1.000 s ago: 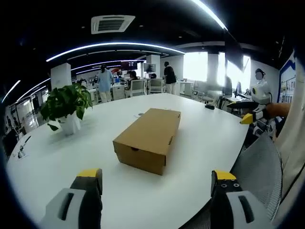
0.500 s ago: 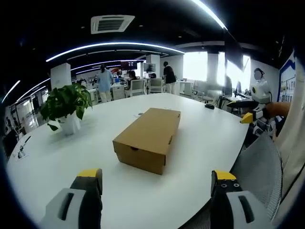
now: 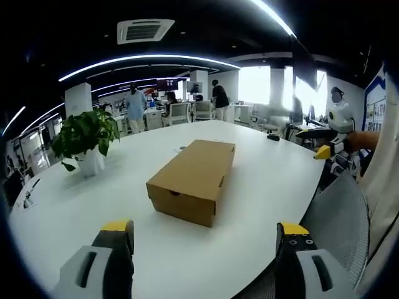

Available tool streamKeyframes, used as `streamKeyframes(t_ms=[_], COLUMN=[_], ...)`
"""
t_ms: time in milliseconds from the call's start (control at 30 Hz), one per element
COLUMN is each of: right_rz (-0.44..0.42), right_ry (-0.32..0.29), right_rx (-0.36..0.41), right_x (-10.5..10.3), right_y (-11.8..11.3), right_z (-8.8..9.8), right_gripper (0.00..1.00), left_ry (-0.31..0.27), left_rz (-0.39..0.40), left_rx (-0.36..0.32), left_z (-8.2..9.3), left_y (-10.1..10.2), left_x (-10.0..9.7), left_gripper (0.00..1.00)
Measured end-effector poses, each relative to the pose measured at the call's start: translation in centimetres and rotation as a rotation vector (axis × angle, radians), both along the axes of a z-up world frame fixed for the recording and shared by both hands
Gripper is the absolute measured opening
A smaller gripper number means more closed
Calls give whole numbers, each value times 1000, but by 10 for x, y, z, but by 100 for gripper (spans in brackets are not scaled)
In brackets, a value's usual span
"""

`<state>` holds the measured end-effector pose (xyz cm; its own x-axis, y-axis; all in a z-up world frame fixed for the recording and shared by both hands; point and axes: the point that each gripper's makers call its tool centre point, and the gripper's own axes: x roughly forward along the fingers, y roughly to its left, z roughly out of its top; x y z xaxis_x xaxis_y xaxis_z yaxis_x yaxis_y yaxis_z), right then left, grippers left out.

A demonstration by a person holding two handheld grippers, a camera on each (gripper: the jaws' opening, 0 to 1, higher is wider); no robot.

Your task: Operate the shoe box by opening the lid, removing the specified soft item, and placing it in the target area until the item is outside and the box remains undamaged.

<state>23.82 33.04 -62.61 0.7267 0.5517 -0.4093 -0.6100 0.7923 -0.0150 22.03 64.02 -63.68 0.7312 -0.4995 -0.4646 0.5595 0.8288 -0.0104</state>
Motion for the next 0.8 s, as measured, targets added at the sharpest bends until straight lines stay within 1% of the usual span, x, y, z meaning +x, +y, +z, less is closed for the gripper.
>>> streamKeyframes(t_ms=[800], right_rz=[20], right_ry=[4], right_rx=[-14], right_x=[-1], right_y=[-1], right_z=[0], right_gripper=[96], left_ry=[2], left_rz=[2], left_rx=[0], left_z=[-3], left_y=[0], left_x=[1], left_gripper=[97])
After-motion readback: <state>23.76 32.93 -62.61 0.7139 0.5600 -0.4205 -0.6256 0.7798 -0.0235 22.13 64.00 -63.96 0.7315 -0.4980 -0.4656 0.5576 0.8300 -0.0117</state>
